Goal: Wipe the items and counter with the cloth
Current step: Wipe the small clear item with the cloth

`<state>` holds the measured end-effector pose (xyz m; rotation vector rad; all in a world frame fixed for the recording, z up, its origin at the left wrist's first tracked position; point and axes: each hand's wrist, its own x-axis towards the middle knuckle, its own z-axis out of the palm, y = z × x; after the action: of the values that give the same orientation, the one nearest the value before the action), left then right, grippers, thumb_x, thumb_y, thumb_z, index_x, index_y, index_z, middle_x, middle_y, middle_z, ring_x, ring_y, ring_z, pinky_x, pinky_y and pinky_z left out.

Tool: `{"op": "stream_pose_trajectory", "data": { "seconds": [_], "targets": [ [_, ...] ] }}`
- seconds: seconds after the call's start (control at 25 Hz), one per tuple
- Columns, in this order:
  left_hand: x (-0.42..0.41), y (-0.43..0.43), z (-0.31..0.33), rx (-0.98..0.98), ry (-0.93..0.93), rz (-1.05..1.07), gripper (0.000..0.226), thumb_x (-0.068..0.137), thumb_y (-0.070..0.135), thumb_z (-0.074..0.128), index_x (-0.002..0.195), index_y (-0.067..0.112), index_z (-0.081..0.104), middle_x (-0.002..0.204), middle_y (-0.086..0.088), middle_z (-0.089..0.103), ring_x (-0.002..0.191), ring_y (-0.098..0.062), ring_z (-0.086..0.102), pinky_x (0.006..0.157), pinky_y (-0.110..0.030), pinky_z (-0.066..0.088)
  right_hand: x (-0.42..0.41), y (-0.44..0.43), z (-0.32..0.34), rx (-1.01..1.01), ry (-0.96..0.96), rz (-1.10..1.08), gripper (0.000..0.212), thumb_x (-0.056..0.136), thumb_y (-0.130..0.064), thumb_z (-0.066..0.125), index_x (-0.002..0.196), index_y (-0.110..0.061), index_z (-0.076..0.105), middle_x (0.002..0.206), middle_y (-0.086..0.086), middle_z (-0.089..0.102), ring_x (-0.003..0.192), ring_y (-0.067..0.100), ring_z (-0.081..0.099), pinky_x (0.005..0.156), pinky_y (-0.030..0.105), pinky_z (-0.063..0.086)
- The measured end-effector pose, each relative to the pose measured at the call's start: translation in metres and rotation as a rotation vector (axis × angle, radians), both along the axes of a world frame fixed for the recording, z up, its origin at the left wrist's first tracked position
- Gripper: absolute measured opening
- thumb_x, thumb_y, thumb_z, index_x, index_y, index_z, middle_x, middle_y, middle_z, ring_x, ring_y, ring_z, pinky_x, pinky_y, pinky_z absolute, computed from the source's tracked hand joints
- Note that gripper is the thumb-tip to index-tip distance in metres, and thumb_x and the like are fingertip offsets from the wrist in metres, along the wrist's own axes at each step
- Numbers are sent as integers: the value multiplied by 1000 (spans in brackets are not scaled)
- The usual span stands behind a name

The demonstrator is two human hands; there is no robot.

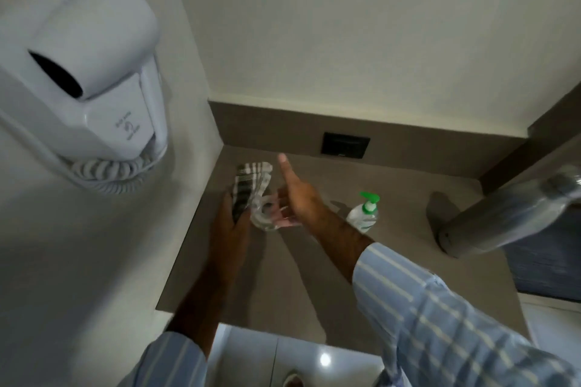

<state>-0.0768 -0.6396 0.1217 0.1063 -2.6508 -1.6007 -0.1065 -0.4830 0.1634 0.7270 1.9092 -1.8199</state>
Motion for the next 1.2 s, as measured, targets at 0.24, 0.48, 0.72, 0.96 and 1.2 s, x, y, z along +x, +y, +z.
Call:
{"op": "stream_pose_trajectory", "data": {
  "seconds": [0.24, 0.48, 0.72, 0.96, 1.2],
  "targets": [
    [-22, 116, 125, -54, 512, -373, 64, 92, 48, 57, 149, 22, 46, 167, -7, 29, 156, -23, 24, 127, -35, 19, 9, 120, 152, -455, 269, -174, 22, 96, -13, 56, 114, -3, 65, 106, 16, 69, 76, 21, 70, 66, 32, 63],
    [7, 284, 236, 667, -71, -558, 28, 94, 28, 70, 122, 21, 71, 108, 2, 81, 103, -20, 76, 77, -34, 63, 105, 307, 247, -161, 531, -306, 34, 89, -10, 74, 118, 6, 69, 121, 21, 74, 100, 27, 73, 97, 39, 59],
    [85, 481, 239, 656, -224, -673, 23, 98, 21, 53, 91, 17, 74, 88, -7, 77, 83, -26, 72, 76, -42, 58, 226, 513, 230, 101, 387, -325, 33, 83, -2, 78, 114, -12, 75, 112, 5, 80, 98, 17, 77, 85, 30, 64],
    [132, 637, 62, 267, -425, -704, 20, 96, 27, 61, 109, 13, 68, 101, -7, 73, 91, -25, 71, 83, -41, 60, 277, 674, 62, 203, -69, -373, 15, 83, 1, 76, 97, -4, 73, 87, 9, 77, 68, 17, 73, 53, 24, 58],
    [98, 668, -154, -112, -626, -508, 41, 87, 26, 79, 118, 1, 69, 106, -19, 74, 100, -38, 72, 90, -54, 60, 248, 717, -143, 403, -199, -281, 21, 77, -29, 84, 88, -13, 79, 99, 14, 80, 94, 29, 77, 88, 40, 62]
  ]
}}
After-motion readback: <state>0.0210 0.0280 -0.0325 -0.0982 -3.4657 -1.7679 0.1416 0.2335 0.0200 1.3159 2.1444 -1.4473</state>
